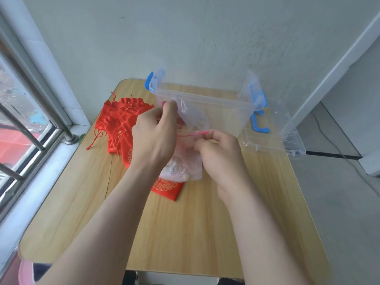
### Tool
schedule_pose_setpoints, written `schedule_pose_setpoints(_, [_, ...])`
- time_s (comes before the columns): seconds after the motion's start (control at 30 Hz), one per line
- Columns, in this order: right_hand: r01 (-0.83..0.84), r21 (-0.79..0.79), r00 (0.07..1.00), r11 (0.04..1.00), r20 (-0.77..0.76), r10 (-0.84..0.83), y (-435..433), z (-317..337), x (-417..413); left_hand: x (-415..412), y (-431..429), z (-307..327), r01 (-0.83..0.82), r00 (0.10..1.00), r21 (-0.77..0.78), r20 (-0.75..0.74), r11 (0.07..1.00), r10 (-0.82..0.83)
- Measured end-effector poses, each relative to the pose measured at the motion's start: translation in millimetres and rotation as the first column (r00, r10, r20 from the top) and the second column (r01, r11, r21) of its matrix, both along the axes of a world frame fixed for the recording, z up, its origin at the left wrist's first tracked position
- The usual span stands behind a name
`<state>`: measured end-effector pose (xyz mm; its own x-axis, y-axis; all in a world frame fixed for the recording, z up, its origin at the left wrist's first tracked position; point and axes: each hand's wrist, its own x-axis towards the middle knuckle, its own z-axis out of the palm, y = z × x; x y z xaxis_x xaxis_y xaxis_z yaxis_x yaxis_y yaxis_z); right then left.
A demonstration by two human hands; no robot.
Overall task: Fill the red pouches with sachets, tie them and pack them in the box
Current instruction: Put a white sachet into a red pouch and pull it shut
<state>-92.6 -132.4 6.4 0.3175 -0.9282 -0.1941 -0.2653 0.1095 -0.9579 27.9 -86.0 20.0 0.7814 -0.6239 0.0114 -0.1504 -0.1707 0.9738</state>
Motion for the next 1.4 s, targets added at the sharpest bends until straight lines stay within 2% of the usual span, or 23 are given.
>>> schedule_pose_setpoints(0.2, [0.145, 0.078, 0.972, 0.986, 0.177, -0.157, -8, 6, -12, -15, -4, 3, 0.055, 0.994, -0.051, -0.096, 0.997, -0.06])
schedule_pose_setpoints(0.37, [0.218, 0.16, 0.921, 0.963, 0.293, -0.257, -13, 9, -20, -19, -6, -3, 0.199, 0.98, -0.093, -0.012, 0.976, -0.201])
schedule_pose_setpoints(0.63, [0.237, 0.094, 0.925, 0.967, 0.282, -0.254, -17, 9, -22, -19, -10, -10, 0.249, 0.965, -0.097, 0.11, 0.964, -0.238])
schedule_pose_setpoints(1.07, [0.281, -0.088, 0.912, 0.956, 0.334, -0.238, -13, 9, -20, -16, -9, -14, 0.254, 0.959, -0.078, 0.151, 0.964, -0.24])
schedule_pose_setpoints(1.3, [0.332, -0.105, 0.896, 0.937, 0.344, -0.279, -15, 8, -18, -17, -5, -13, 0.247, 0.928, 0.054, 0.276, 0.968, -0.252])
schedule_pose_setpoints(1.4, [0.287, -0.041, 0.895, 0.957, 0.367, -0.253, -16, 6, -19, -17, -4, -12, 0.279, 0.887, 0.154, 0.336, 0.948, -0.315])
